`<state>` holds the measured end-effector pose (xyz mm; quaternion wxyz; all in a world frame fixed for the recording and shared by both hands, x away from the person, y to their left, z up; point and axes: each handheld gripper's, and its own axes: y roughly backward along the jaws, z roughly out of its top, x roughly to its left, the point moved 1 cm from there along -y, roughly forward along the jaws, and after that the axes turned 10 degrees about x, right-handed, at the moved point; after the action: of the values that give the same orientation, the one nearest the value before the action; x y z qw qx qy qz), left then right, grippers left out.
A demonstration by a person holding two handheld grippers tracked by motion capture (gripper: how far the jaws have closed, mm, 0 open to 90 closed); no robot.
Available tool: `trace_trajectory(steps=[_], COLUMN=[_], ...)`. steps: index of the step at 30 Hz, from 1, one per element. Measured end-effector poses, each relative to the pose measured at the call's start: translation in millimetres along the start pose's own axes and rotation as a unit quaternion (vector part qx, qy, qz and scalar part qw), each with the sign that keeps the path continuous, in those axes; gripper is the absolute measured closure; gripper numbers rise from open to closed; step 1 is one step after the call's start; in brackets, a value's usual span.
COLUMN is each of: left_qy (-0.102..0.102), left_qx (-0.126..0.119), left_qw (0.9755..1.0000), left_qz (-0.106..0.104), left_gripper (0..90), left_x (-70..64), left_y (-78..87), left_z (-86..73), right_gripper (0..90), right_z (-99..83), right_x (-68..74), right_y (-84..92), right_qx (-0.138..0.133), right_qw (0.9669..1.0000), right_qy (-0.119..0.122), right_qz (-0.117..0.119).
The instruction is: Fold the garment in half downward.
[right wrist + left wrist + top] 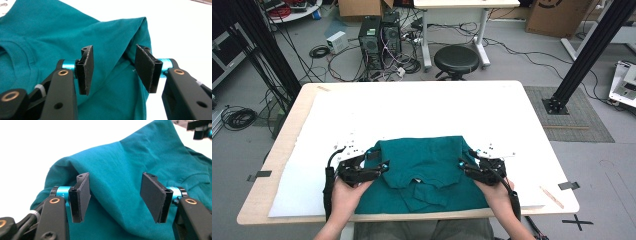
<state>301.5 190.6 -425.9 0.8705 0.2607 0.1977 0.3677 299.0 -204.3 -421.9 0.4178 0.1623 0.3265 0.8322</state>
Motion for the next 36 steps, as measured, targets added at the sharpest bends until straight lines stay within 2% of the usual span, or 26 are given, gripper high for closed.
trace_trajectory(steps=[2,6,7,10,12,14,16,19,21,23,24,28,31,32,33,35,36], left_qy=[0.011,0.04,0.044,0.053,0.062,0.06,0.051,0.03,0.02,0.015,0.01,0.0,0.003,0.021,0.04,0.082,0.094], left_qx=[0.012,0.038,0.044,0.064,0.074,0.08,0.082,0.073,0.062,0.055,0.048,0.034,0.04,0.045,0.053,0.066,0.071], left_qw=[0.9999,0.9985,0.998,0.9965,0.9954,0.9949,0.9951,0.9964,0.9974,0.9978,0.9981,0.9984,0.9983,0.9982,0.9971,0.9929,0.9915], left_qz=[0.003,0.002,0.002,0.009,0.005,-0.008,-0.022,-0.029,-0.029,-0.035,-0.037,-0.046,-0.043,-0.034,-0.035,-0.056,-0.056], left_gripper=[41.2,41.2,41.2,41.2,42.9,50.1,61.0,76.0,82.6,84.9,89.1,89.6,89.4,85.4,70.1,56.8,53.4], left_x=[-1.3,-7.5,-8.8,-10.7,-9.5,-8.5,-9.3,-12.5,-14.2,-15.9,-17.0,-24.1,-24.5,-21.7,-18.8,-12.6,-11.4], left_y=[1.8,-0.5,-1.4,-6.7,-10.0,-11.9,-12.5,-9.3,-5.1,1.1,4.5,18.3,20.0,16.3,13.4,6.3,3.1], left_z=[-4.5,-16.4,-18.1,-24.3,-27.1,-27.8,-27.0,-24.4,-22.5,-21.0,-20.3,-19.0,-22.5,-25.3,-26.8,-31.1,-32.3], right_gripper=[50.2,48.2,47.2,47.3,50.8,60.1,72.0,84.5,86.2,86.3,86.4,86.3,86.2,86.2,86.2,86.0,86.0], right_z=[-4.8,-13.2,-15.6,-18.7,-18.9,-18.7,-18.2,-17.4,-16.6,-16.7,-16.9,-19.8,-22.1,-22.4,-22.3,-22.4,-22.5], right_x=[2.4,7.6,8.8,9.7,8.8,8.2,9.2,12.6,13.7,15.2,16.4,21.4,24.8,24.7,23.9,22.1,21.6], right_y=[2.1,3.4,2.5,-2.2,-8.0,-13.2,-17.0,-14.1,-7.2,-0.2,3.5,17.1,24.2,24.5,23.8,22.0,21.1], right_qx=[0.001,0.016,0.022,0.038,0.055,0.072,0.086,0.08,0.071,0.064,0.059,0.046,0.04,0.037,0.039,0.039,0.041], right_qw=[1.0,0.9994,0.9987,0.9975,0.9955,0.9929,0.9914,0.9927,0.9937,0.9943,0.9943,0.995,0.9953,0.9957,0.9957,0.9958,0.9957], right_qy=[-0.001,-0.025,-0.039,-0.051,-0.06,-0.063,-0.053,-0.028,-0.014,-0.011,-0.011,0.001,0.006,0.01,0.009,0.005,0.002], right_qz=[0.001,0.018,0.023,0.033,0.05,0.07,0.083,0.087,0.086,0.085,0.088,0.089,0.088,0.084,0.083,0.082,0.083])
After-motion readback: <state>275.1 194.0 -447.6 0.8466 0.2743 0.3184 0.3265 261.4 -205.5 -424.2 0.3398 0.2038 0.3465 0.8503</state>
